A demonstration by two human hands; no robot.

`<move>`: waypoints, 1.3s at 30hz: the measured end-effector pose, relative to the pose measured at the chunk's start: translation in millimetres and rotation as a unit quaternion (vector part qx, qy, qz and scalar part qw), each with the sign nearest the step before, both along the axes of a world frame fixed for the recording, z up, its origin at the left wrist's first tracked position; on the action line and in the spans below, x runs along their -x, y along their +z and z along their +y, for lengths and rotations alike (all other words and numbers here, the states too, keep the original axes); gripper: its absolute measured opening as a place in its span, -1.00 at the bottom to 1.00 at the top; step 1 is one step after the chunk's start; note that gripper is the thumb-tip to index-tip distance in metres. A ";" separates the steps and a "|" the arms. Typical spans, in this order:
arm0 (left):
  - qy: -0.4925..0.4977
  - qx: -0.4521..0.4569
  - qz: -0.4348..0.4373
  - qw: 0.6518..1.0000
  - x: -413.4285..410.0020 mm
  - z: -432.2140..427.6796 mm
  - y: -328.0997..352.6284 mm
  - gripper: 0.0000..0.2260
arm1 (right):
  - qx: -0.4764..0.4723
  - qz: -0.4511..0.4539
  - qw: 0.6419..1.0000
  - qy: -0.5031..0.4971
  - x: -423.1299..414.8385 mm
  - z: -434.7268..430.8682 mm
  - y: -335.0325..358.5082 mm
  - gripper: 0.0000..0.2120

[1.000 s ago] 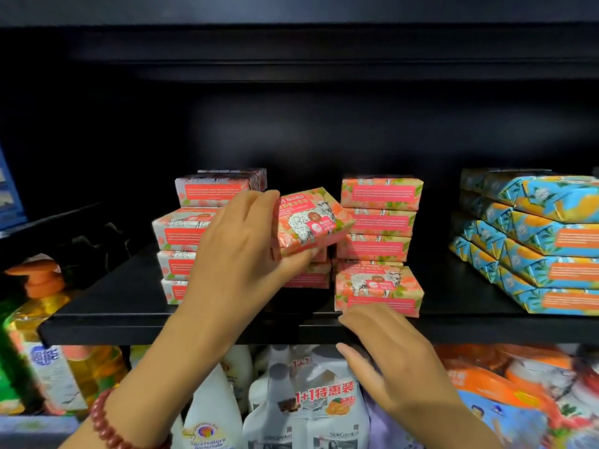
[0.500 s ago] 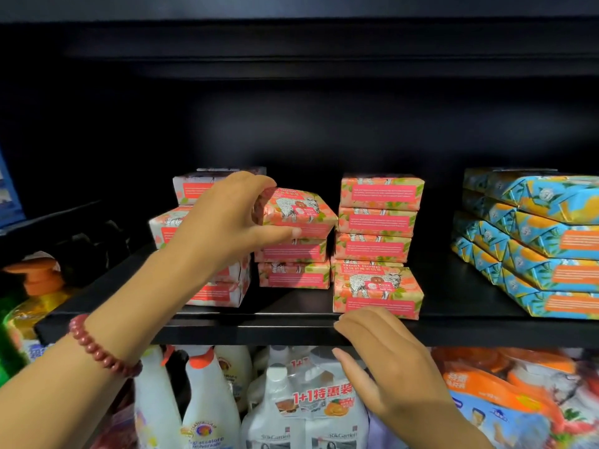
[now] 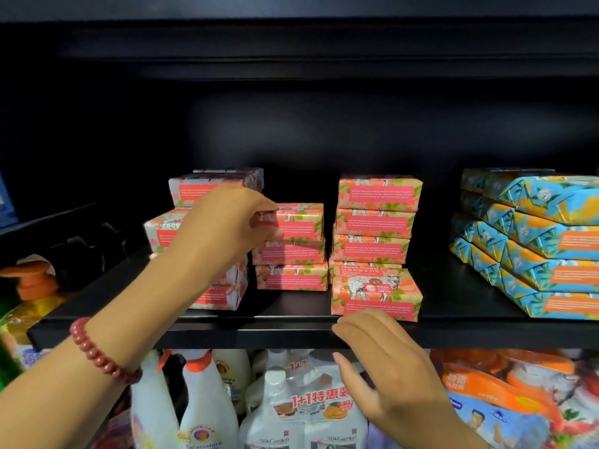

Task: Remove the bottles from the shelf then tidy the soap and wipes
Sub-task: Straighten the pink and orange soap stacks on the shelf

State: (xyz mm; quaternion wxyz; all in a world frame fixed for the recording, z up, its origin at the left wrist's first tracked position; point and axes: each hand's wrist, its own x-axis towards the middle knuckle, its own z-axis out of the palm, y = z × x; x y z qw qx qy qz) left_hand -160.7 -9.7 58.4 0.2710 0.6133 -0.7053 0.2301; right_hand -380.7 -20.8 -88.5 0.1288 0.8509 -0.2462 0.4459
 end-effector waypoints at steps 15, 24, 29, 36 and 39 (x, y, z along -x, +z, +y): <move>-0.034 0.128 -0.074 0.988 9.6 2.1 -19.5 -0.87 | -0.024 -0.013 1.000 0.012 1.9 7.8 8.5 -0.76; -0.141 -0.001 0.117 0.983 23.8 36.5 -108.2 -0.69 | -0.140 0.033 0.987 -0.078 41.2 -22.1 51.6 -0.43; -0.124 0.025 0.143 0.982 26.6 37.6 -120.5 -0.70 | -0.145 0.036 0.988 -0.042 44.6 -21.5 56.6 -0.39; -0.112 0.020 0.174 0.978 28.2 38.6 -116.4 -0.64 | -0.268 0.066 0.960 -0.039 36.6 -15.1 78.1 -0.39; -0.113 -0.021 0.281 0.953 33.0 43.6 -104.9 -0.56 | -0.193 0.047 0.979 -0.053 36.5 -8.8 75.2 -0.35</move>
